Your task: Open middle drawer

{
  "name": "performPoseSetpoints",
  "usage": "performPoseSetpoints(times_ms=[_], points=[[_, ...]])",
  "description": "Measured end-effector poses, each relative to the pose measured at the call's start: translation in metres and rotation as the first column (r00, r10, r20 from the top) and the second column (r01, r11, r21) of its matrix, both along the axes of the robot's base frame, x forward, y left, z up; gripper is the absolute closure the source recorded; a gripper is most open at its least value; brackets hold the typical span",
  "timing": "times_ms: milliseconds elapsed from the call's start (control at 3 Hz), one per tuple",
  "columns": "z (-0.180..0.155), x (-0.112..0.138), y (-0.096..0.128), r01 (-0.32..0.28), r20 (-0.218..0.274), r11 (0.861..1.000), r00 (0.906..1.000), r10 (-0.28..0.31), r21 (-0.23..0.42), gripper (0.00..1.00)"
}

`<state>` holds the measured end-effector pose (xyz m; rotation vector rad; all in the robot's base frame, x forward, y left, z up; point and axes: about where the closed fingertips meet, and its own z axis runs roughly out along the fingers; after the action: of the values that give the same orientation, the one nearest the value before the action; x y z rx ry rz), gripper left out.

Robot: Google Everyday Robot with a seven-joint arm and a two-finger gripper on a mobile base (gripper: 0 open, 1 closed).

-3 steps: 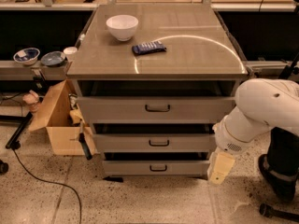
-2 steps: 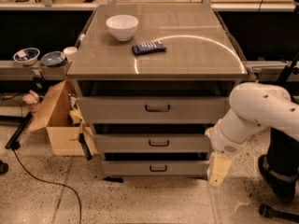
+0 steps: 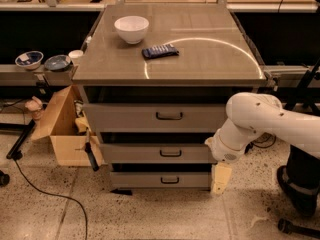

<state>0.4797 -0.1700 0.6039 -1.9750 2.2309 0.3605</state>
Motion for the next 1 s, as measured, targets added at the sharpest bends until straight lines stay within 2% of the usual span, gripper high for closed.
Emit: performPoseSetpoints(times_ms=[333, 667, 1000], points=[[-0.012, 0.019, 0.014, 0.013, 0.045, 1.000, 0.9989, -0.012, -0.009, 0.00], [-0.012, 0.022, 0.014, 0.018, 0.052, 1.000, 0.9985, -0.018, -0.007, 0.00], [-0.009, 0.009, 0.006, 0.046, 0.069, 0.999, 0.9965, -0.047, 0.012, 0.00]])
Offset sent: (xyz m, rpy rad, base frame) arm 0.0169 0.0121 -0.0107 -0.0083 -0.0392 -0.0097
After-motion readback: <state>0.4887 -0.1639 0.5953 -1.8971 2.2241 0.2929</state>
